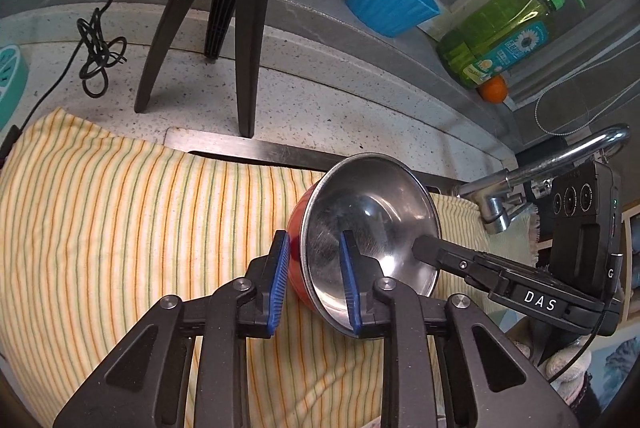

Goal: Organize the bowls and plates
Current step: 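Grasp the red steel bowl rim with the right tool and lift, then lower the red steel bowl into the large steel bowl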

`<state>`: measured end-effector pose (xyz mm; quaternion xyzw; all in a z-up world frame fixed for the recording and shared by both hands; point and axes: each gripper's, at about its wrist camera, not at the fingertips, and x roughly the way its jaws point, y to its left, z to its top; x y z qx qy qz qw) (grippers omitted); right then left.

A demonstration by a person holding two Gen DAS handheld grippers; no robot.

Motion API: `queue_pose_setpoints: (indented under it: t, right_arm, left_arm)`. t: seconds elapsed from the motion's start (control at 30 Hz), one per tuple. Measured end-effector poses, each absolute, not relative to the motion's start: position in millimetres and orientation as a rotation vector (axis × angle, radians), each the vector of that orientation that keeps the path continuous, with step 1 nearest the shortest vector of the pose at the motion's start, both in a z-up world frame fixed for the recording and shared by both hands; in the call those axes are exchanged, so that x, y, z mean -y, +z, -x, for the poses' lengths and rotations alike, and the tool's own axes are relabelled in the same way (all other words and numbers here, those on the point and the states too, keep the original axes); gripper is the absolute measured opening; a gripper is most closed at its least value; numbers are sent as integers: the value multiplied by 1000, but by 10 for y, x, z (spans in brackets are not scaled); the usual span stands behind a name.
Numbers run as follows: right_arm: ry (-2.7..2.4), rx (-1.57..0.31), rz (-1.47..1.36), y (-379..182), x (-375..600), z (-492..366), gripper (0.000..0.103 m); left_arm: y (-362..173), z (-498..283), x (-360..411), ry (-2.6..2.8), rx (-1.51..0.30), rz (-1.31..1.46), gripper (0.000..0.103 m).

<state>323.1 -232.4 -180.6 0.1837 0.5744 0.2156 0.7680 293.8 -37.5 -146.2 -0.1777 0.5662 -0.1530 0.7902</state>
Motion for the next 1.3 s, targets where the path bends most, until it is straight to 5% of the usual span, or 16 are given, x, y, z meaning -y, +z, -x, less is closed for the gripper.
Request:
queue_pose_setpoints:
  t: [0.67, 1.3]
  right_arm:
    - [571, -1139, -393, -1139, 2198, -2229, 16]
    - [704, -1138, -276, -999, 1463, -1443, 17]
  left_arm:
    - [-725, -1986, 105, -357, -1038, 423, 23]
    - [-713, -1086, -551, -258, -1003, 532, 22]
